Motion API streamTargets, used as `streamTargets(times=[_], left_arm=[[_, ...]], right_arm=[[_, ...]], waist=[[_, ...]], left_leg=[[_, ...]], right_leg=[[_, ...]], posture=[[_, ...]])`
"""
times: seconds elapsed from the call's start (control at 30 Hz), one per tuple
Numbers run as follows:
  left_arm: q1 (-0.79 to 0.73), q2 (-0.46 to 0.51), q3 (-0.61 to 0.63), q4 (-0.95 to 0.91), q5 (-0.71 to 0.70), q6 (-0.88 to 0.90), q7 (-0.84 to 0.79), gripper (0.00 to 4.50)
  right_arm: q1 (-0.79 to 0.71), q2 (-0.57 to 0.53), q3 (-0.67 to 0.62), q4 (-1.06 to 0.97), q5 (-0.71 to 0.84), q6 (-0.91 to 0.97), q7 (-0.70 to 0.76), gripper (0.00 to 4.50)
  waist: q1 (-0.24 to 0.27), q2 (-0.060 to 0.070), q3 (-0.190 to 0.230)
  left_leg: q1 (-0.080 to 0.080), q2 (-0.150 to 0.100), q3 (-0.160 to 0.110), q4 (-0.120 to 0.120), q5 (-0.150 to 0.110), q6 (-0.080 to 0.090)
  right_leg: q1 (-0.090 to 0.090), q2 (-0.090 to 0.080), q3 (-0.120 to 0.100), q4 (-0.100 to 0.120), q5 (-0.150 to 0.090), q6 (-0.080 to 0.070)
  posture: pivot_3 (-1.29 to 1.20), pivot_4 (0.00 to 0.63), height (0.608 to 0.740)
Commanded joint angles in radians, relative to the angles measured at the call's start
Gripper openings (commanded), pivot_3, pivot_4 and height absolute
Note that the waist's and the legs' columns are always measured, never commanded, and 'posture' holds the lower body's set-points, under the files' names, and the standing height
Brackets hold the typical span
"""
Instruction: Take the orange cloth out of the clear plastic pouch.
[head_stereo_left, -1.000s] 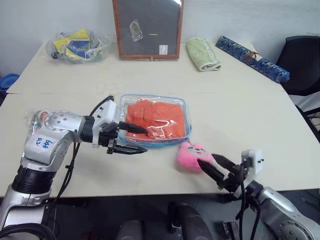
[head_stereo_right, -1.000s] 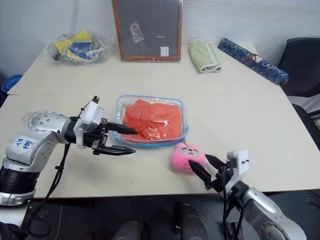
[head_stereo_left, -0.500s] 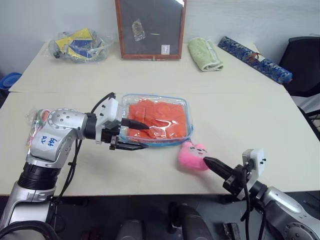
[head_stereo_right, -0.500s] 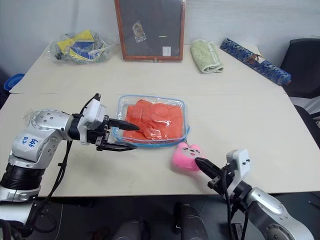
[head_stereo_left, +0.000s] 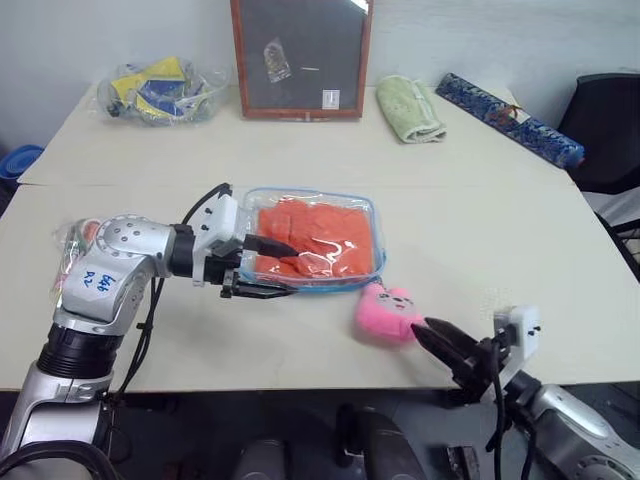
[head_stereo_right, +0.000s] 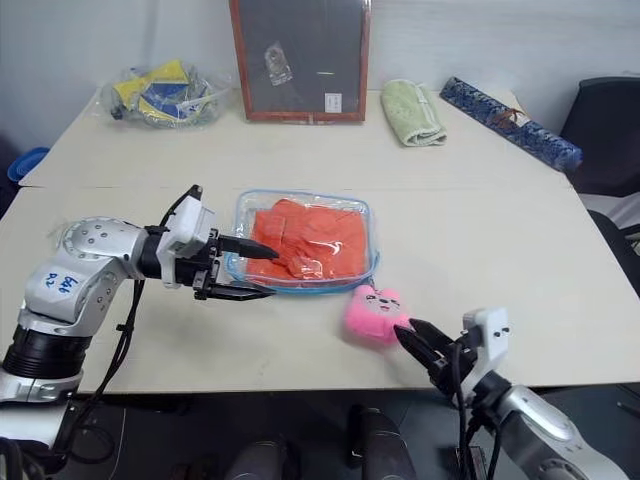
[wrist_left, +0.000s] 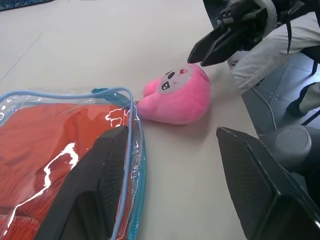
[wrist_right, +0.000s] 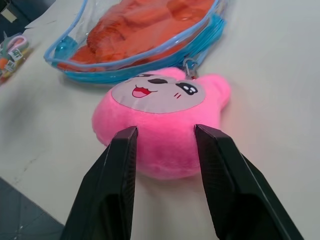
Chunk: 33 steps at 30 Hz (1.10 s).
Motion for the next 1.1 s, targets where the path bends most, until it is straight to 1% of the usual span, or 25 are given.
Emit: streamTargets(times=[0.03,0.13,0.17,0.2,0.27,0.33,0.43,0.53,0.7,0.8,0.93,1.03,1.1], left_arm=[[-0.036,0.000,0.001,-0.004,0.003,-0.010,-0.007,2.98],[-0.044,-0.002,-0.005,0.009,0.012,-0.020,-0.011,2.98],[-0.046,-0.002,-0.008,0.012,0.017,-0.026,-0.012,2.98],[-0.047,-0.003,-0.009,0.013,0.019,-0.028,-0.013,2.98],[-0.050,-0.005,-0.010,0.011,0.017,-0.028,-0.012,2.98],[-0.052,-0.006,-0.011,0.014,0.017,-0.030,-0.011,2.98],[-0.054,-0.010,-0.012,0.021,0.021,-0.037,-0.009,2.98],[-0.051,-0.016,-0.014,0.020,0.025,-0.042,-0.004,2.98],[-0.053,-0.037,-0.024,0.028,0.039,-0.052,0.003,2.98],[-0.062,-0.051,-0.032,0.041,0.049,-0.060,0.000,2.98],[-0.075,-0.077,-0.057,0.056,0.067,-0.081,-0.005,2.98],[-0.090,-0.108,-0.090,0.074,0.087,-0.097,-0.001,2.98],[-0.096,-0.129,-0.131,0.085,0.117,-0.121,-0.016,2.98]], right_arm=[[-0.048,0.028,0.046,0.038,-0.029,-0.031,-0.001,1.91],[-0.097,0.054,0.067,0.089,-0.050,-0.047,0.001,1.91],[-0.105,0.057,0.071,0.096,-0.054,-0.050,0.004,1.51],[-0.108,0.056,0.073,0.095,-0.050,-0.049,0.011,1.28],[-0.102,0.050,0.072,0.082,-0.046,-0.047,0.022,0.60],[-0.090,0.037,0.070,0.068,-0.049,-0.046,0.036,0.04],[-0.080,0.013,0.056,0.044,-0.053,-0.047,0.051,0.04],[-0.078,-0.052,0.048,-0.011,-0.063,-0.050,0.089,0.04],[-0.115,-0.260,0.065,-0.074,-0.157,-0.054,0.197,0.04],[-0.152,-0.327,0.086,-0.069,-0.210,-0.074,0.239,0.04],[-0.223,-0.348,0.154,-0.045,-0.227,-0.062,0.284,0.04],[-0.271,-0.331,0.235,-0.007,-0.279,-0.042,0.270,0.04],[-0.292,-0.300,0.254,0.020,-0.275,-0.019,0.247,0.44]], waist=[[-0.001,0.000,0.000],[-0.002,0.000,0.000],[-0.002,0.000,0.000],[-0.002,0.000,0.000],[-0.001,0.000,0.000],[-0.001,0.000,0.000],[0.000,0.000,0.000],[0.001,0.000,0.000],[0.002,0.000,0.000],[0.003,0.000,0.000],[0.004,0.000,0.000],[0.004,0.000,0.000],[0.004,0.000,0.000]], left_leg=[[0.000,0.000,0.000,0.000,0.000,0.000],[0.000,0.000,0.000,0.000,0.000,0.000],[0.000,0.000,0.000,0.000,0.000,0.000],[0.000,0.000,0.000,0.000,0.000,0.000],[0.000,0.000,0.000,0.000,0.000,0.000],[0.000,0.000,0.000,0.000,0.000,0.000],[0.000,0.000,0.000,0.000,0.000,0.000],[0.000,0.000,0.000,0.000,0.000,0.000],[0.000,0.000,0.000,0.000,0.000,0.000],[0.000,-0.001,-0.001,0.000,0.000,0.000],[-0.001,-0.002,-0.001,0.000,0.000,0.000],[-0.001,-0.002,-0.001,0.000,0.000,0.000],[-0.001,-0.002,-0.001,0.000,0.000,0.000]], right_leg=[[0.000,0.000,0.000,0.000,0.000,0.000],[0.000,0.000,0.000,0.000,0.000,0.000],[0.000,0.000,0.000,0.000,0.000,0.000],[0.000,0.000,0.000,0.000,0.000,0.000],[0.000,0.000,0.000,0.000,0.000,0.000],[0.000,0.000,0.000,0.000,0.000,0.000],[0.000,0.000,0.000,0.000,0.000,0.000],[0.000,0.000,0.000,0.000,0.000,0.000],[0.000,0.000,0.000,-0.001,0.000,0.000],[0.000,0.000,-0.001,-0.001,0.000,0.000],[0.000,0.000,-0.001,-0.002,0.000,0.000],[0.000,0.000,-0.001,-0.002,0.000,0.000],[0.000,0.000,-0.001,-0.002,0.000,0.000]], posture=[[0.00,0.150,0.740],[0.00,0.150,0.740],[0.00,0.150,0.740],[0.00,0.150,0.740],[0.00,0.150,0.740],[0.00,0.150,0.740],[0.00,0.150,0.740],[0.00,0.150,0.740],[0.00,0.150,0.740],[0.00,0.150,0.740],[0.00,0.150,0.740],[0.00,0.150,0.740],[0.00,0.150,0.740]])
